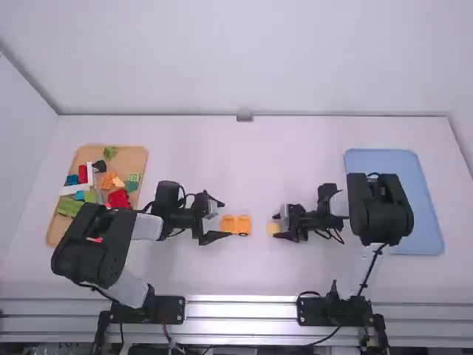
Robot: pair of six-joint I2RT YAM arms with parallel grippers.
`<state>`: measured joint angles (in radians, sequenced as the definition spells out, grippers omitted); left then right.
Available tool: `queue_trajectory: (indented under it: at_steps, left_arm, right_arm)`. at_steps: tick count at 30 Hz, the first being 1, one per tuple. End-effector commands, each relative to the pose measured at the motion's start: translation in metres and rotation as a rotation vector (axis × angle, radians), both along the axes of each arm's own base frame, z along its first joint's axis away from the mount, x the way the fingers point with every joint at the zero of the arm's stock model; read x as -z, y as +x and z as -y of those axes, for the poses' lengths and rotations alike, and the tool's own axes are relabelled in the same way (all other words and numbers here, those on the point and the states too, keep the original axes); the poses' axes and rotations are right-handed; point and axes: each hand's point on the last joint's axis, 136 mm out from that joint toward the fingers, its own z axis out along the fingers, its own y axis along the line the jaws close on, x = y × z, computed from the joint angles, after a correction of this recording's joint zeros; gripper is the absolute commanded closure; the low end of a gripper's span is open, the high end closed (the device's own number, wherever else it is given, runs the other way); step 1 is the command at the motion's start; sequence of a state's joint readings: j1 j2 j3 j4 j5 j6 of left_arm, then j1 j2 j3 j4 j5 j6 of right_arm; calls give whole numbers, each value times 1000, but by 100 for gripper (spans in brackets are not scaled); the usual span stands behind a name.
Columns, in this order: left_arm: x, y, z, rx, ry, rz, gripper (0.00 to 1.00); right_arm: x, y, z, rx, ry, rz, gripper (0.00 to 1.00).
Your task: Assemble lego blocks to make yellow taxi
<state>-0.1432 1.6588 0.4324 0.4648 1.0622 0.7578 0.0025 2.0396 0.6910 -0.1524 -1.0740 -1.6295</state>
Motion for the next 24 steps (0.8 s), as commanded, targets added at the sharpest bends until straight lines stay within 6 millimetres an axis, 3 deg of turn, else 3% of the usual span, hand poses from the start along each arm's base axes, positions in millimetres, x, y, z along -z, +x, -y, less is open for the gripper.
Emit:
queue_trajectory:
  at_steps: [1,4,13,19,24]
  left_arm:
    - [-3,-4,4,24,-22,-7,1]
    - [-3,-6,6,32,-22,-8,1]
    - [2,-5,5,46,-5,30,1]
    - [20,-9,6,81,18,60,0]
    - [35,2,5,53,53,85,0]
  right_arm:
    - [6,1,1,-3,1,-2,46]
    - [8,0,1,-2,3,-9,59]
    - [-7,2,-4,10,63,-43,75]
    - [-27,9,-6,-7,46,-126,77]
    - [-43,6,-11,-91,61,-86,75]
